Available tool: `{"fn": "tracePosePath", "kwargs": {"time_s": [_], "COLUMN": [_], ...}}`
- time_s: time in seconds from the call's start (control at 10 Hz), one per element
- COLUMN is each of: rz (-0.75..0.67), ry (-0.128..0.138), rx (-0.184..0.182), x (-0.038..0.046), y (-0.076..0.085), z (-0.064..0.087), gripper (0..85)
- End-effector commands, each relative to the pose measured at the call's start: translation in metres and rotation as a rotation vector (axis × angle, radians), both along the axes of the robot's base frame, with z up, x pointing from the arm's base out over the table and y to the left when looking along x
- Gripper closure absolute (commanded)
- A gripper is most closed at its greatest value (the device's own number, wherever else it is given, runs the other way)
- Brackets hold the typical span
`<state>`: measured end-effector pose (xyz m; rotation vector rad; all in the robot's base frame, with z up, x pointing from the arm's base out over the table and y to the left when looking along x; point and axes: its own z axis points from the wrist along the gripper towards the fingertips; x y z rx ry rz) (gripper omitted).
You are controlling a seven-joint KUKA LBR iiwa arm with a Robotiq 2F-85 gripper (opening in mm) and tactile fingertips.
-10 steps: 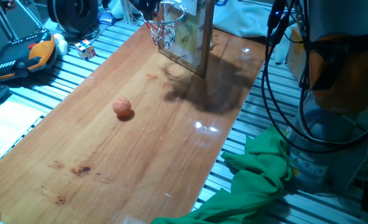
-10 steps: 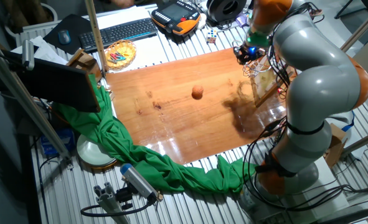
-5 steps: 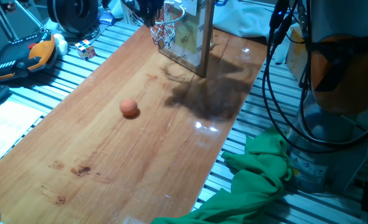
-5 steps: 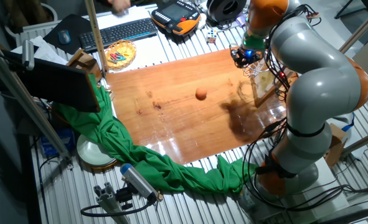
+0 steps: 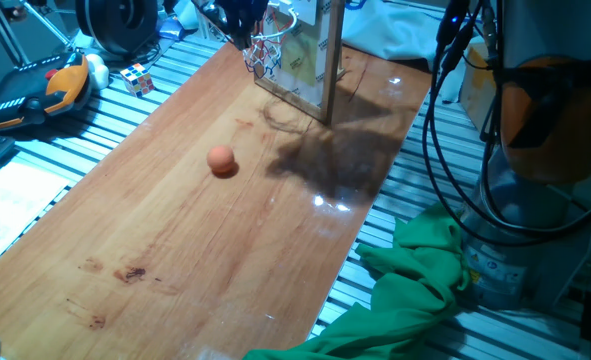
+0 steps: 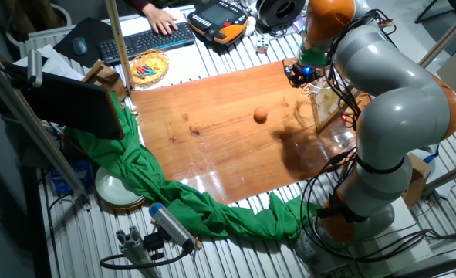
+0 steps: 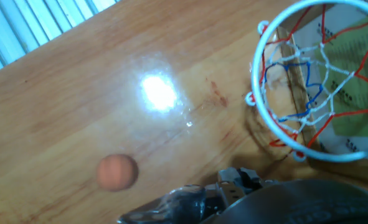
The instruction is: Grab a basketball, release it and shoot it into the basket
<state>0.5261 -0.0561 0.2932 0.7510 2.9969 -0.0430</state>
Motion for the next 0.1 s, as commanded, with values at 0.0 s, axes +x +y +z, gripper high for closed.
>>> {"fn": "tracePosePath", "kwargs": {"time_s": [0.0], "rz": [0.000], "ry": [0.000], "rx": [0.000], "x": [-0.0001], "y": [0.0002], "z": [0.0001], "gripper": [84.3]}}
